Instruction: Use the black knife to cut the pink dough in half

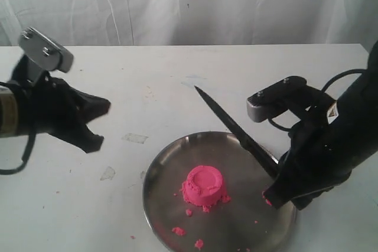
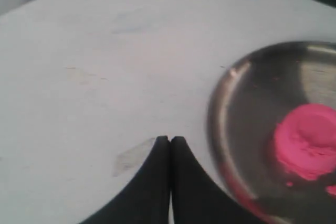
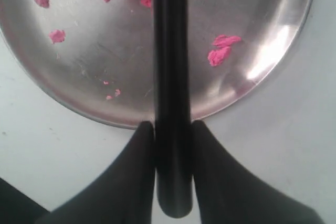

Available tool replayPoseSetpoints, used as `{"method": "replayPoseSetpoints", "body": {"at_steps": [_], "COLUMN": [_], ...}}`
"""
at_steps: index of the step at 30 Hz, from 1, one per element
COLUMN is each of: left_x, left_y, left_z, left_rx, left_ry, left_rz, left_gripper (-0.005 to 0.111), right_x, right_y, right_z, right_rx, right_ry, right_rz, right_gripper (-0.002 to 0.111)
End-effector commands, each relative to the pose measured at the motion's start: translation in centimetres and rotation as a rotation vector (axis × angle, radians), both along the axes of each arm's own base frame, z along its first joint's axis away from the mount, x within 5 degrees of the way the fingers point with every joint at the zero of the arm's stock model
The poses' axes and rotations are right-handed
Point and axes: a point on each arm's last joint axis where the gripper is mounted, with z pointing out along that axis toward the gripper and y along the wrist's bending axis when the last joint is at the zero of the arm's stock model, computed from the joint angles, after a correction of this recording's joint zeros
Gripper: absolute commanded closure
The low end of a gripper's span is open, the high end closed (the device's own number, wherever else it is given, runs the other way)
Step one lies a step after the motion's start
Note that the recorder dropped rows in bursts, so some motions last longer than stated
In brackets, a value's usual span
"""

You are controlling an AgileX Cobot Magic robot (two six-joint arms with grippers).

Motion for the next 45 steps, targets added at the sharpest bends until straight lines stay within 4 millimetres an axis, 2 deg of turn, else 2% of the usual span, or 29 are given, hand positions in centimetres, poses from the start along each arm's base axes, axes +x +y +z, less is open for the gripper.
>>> {"method": "replayPoseSetpoints", "body": {"at_steps": [1,3,5,9,14,21,26,35,45], "left_x": [-0.2,-0.5,-0.3,0.5,0.7,1.0,1.4,1.6,1.7], "left_y": [-3.9,-5.6,-6.0,-5.9,-5.9,-6.4,-6.5,-6.6,-6.5], "left_z": [-2.5,-3.4,-3.5,-3.0,-3.2,-5.5,-6.7,-6.4,-6.4], "left_rx": [-0.045,-0.058,-0.074,-0.095,-0.113,-0.201,-0.227,-0.275,-0.282], "left_ry": [0.013,-0.051,-0.126,-0.215,-0.201,-0.081,-0.041,-0.055,-0.055], "left_rz": [-0.287,-0.432,-0.473,-0.405,-0.381,-0.375,-0.351,-0.333,-0.319], "left_gripper": [0.107,0.107,0.107,0.107,0.107,0.107,0.107,0.107,0.107], "right_x": [0.9,1.2,1.4,1.5,0.9,0.4,1.0,1.6,2.0], "right_y": [0.1,0.3,0.6,1.1,1.2,1.7,2.0,2.3,2.5], "right_z": [-1.4,-2.1,-2.7,-3.5,-3.8,-3.9,-5.0,-6.0,-5.9], "right_rx": [-0.104,-0.113,-0.1,-0.073,-0.078,-0.039,-0.055,-0.079,-0.069], "right_ry": [0.012,0.037,0.06,0.103,0.178,0.248,0.277,0.317,0.285], "right_rz": [-0.01,-0.015,-0.022,0.007,0.068,0.098,0.095,0.098,0.094], "right_gripper": [0.108,0.108,0.108,0.108,0.108,0.108,0.108,0.108,0.108]}}
